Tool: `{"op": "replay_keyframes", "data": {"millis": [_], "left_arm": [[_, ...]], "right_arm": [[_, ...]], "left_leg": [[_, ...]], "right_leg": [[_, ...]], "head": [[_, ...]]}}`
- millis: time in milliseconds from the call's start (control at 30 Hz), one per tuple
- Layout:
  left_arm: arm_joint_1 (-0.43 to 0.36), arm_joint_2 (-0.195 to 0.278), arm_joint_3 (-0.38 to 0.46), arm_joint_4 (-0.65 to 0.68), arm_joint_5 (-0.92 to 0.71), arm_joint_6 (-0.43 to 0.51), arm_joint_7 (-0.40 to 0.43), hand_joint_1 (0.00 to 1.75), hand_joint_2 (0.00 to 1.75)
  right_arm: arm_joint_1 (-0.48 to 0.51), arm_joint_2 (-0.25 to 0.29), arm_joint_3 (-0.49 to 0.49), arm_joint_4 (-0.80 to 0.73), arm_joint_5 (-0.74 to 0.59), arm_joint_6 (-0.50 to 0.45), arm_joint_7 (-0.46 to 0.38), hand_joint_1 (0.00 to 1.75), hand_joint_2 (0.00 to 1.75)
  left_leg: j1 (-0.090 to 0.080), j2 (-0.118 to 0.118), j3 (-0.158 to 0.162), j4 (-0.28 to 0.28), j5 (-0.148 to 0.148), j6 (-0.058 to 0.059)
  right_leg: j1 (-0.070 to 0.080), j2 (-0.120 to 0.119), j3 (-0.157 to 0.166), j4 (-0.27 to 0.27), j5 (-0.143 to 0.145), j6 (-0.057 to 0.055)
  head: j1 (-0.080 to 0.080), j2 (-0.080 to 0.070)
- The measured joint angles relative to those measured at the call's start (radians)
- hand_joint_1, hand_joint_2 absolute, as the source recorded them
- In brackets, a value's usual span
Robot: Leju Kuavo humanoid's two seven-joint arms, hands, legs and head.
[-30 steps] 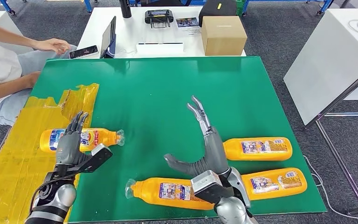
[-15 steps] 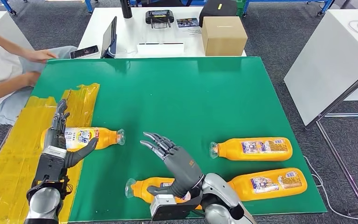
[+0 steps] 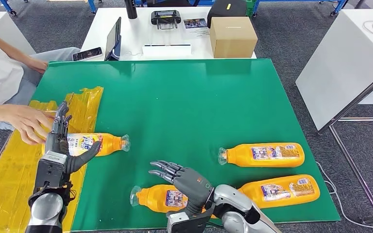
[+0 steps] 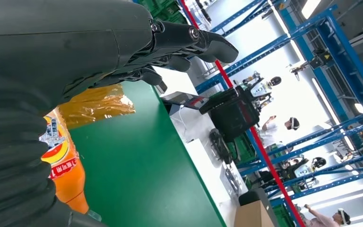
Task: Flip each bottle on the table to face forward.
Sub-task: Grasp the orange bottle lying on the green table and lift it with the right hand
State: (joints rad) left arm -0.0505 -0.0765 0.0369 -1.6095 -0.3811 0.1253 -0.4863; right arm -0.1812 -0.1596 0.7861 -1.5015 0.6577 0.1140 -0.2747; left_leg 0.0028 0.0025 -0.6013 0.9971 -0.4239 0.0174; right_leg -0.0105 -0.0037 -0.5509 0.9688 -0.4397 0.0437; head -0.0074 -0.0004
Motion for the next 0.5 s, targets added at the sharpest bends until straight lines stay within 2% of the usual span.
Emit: {"op": "replay_keyframes", "data": {"millis": [267,500], "left_arm": [[-0.003,-0.002,-0.001,0.018,0.015,0.001,-0.002,0.00,1.75],[-0.003,-0.002,-0.001,0.027,0.016,0.002,-0.002,0.00,1.75]], "right_arm": [[-0.027,-0.114,0.038,0.018,-0.003,0.020,-0.008,0.00,1.75],[-0.036,-0.181,0.058,0.018,0.024,0.018,0.002,0.00,1.75]], "left_leg": [[0.000,0.000,0.000,0.000,0.000,0.000],[0.000,0.000,0.000,0.000,0.000,0.000]], "right_leg": [[0.000,0.000,0.000,0.000,0.000,0.000],[0.000,0.000,0.000,0.000,0.000,0.000]], "head": [[0.000,0.000],[0.000,0.000]]}}
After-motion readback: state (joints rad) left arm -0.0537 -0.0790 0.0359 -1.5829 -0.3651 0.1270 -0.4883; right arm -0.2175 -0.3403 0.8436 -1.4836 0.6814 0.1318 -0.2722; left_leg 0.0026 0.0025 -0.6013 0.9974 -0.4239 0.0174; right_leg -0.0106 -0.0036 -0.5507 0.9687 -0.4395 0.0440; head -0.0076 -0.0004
